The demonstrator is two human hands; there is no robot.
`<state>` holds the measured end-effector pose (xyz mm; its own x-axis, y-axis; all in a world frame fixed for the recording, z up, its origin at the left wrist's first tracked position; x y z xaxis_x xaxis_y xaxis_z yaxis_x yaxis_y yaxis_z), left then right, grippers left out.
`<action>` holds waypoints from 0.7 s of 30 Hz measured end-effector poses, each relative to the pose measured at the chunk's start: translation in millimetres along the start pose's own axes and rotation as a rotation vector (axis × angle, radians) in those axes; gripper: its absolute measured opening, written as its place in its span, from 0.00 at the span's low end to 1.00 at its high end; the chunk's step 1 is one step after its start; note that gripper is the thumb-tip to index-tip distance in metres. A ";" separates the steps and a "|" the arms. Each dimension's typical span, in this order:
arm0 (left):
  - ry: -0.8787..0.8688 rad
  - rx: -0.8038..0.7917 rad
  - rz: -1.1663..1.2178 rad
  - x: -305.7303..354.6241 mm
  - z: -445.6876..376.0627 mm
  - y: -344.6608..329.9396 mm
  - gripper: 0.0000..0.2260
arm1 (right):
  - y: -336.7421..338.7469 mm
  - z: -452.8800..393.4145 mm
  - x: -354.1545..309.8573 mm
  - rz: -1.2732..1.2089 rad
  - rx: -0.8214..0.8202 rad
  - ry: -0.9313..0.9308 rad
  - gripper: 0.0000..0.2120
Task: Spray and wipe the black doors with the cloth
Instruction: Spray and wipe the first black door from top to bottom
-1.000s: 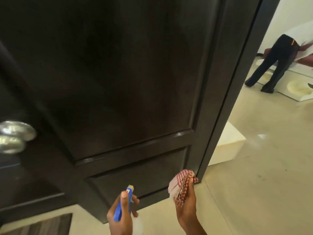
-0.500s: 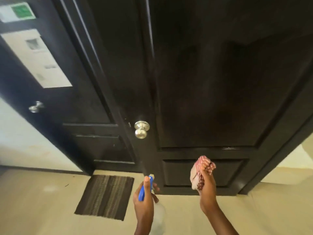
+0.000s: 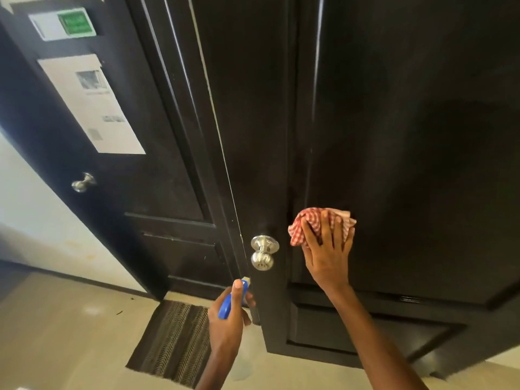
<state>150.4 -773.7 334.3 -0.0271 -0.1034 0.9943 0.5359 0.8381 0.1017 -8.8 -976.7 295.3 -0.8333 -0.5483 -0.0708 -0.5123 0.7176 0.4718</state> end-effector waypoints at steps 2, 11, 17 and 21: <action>-0.027 -0.003 -0.007 2.3 -14.5 -3.8 0.22 | -7.8 2.8 1.0 0.021 0.059 0.014 0.34; 0.022 -0.137 -0.058 -9.3 -47.6 -14.2 0.31 | -14.2 11.4 1.4 0.029 0.036 0.040 0.39; 0.022 -0.190 -0.086 -9.8 -57.2 -11.2 0.26 | -9.3 11.3 -7.9 0.038 0.019 -0.040 0.31; 0.083 -0.268 -0.101 -2.7 -68.7 -4.1 0.32 | 3.7 9.5 -26.3 -0.051 0.037 -0.194 0.30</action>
<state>206.3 -813.6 328.9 -0.0283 -0.2321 0.9723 0.7382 0.6510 0.1769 9.2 -955.5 290.5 -0.8287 -0.4940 -0.2632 -0.5591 0.7082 0.4310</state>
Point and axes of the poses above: each hand's wrist, its own z-axis away from the middle knuckle, its own y-axis out of the back of the hand, x = y × z, the point moved 1 cm from there along -z, towards the middle knuckle, and after that the axes turned 11 degrees about x, right-handed, at the moved point
